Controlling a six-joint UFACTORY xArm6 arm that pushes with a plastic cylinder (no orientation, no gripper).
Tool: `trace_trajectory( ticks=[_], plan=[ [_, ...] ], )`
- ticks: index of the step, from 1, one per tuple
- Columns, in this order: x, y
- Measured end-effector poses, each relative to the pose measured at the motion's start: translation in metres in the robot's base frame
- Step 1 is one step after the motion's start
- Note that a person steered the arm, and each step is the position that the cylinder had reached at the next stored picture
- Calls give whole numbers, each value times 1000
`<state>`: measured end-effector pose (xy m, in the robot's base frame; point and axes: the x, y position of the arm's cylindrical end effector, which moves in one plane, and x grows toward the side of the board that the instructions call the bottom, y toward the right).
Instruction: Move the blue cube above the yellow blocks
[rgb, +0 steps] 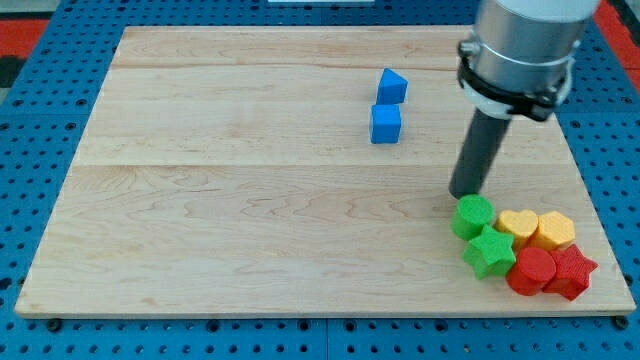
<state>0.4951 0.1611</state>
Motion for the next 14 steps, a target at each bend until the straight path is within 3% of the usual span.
trace_trajectory(
  ticks=[1,2,5,6,7,12,14],
  plan=[
    [5,14],
    [-22,-2],
    [-103,-180],
    [-168,-160],
    [-175,-145],
    [-67,-87],
    [-62,-54]
  ],
)
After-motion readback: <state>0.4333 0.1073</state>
